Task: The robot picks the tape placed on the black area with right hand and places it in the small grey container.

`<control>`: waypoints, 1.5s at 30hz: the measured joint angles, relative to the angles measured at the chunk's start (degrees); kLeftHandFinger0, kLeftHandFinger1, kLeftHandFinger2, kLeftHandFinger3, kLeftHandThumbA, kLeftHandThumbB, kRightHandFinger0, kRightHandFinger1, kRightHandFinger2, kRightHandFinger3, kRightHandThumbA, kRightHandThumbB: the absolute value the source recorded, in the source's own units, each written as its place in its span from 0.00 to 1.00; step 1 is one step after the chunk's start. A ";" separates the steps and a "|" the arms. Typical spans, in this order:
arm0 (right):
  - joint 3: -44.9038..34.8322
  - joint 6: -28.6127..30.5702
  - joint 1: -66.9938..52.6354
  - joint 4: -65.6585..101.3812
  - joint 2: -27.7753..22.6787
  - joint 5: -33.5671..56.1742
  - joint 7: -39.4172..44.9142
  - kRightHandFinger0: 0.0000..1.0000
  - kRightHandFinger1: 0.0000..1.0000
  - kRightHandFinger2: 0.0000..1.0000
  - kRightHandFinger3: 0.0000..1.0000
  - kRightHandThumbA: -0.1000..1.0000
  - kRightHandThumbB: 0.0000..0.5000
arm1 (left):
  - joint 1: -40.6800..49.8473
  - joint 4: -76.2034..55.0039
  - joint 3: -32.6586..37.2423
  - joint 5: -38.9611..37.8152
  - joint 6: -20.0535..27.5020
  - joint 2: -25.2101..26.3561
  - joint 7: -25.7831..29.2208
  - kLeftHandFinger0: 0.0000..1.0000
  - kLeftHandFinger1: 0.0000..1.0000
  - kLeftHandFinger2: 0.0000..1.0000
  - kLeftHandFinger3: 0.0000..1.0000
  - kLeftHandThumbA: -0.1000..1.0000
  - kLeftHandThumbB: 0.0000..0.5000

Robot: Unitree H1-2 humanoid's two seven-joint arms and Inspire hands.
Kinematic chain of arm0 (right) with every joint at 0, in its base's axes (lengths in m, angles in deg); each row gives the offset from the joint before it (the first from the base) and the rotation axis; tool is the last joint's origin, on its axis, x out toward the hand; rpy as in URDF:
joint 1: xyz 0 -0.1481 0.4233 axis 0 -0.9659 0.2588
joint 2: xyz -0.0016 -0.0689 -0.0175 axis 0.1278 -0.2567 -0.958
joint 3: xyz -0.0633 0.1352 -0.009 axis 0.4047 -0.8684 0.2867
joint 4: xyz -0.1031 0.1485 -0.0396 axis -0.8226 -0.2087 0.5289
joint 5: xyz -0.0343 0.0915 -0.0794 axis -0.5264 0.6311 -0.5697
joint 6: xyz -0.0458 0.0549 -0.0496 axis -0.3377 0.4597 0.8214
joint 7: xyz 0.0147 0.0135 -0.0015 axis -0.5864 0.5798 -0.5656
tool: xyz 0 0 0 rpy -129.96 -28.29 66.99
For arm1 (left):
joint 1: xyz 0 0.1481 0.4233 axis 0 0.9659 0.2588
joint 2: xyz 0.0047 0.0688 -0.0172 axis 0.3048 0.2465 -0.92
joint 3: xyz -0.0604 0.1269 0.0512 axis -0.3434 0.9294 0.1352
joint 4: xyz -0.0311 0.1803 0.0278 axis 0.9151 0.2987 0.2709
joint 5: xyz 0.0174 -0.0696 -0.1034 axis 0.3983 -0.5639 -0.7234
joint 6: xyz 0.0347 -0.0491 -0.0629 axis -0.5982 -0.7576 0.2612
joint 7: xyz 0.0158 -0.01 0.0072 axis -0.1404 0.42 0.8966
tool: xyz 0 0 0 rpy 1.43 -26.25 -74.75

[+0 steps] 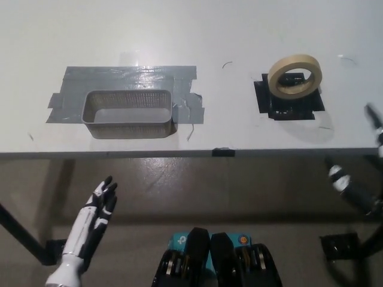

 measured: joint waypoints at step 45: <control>23.78 -15.68 46.89 -58.51 -7.27 -13.29 10.67 1.00 1.00 1.00 1.00 0.72 0.89 | 1.78 5.34 -1.11 2.02 7.27 -4.31 1.04 1.00 1.00 1.00 1.00 1.00 0.30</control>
